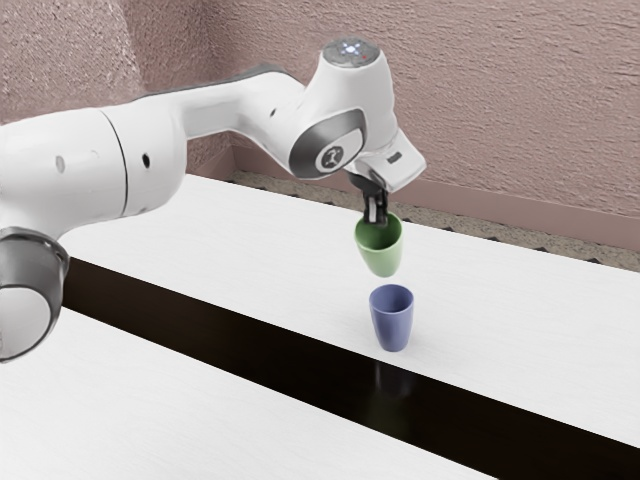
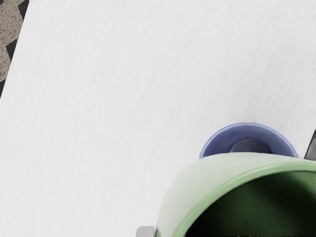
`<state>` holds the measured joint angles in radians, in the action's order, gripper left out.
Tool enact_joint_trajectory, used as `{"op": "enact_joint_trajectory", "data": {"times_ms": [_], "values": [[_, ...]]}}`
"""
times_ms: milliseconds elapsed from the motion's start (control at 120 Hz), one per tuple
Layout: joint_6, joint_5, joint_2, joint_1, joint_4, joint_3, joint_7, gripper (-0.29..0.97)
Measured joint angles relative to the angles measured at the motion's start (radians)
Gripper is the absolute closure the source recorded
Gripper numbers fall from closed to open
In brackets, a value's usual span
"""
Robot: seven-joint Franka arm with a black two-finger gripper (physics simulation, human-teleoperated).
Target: Place the left cup onto the right cup
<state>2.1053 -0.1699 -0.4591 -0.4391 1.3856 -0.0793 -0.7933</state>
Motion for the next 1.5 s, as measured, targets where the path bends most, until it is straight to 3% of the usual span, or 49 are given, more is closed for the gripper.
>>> {"op": "enact_joint_trajectory", "data": {"times_ms": [1500], "values": [[-0.052,0.067,-0.051,-0.002,-0.003,0.003,0.075,0.79]]}}
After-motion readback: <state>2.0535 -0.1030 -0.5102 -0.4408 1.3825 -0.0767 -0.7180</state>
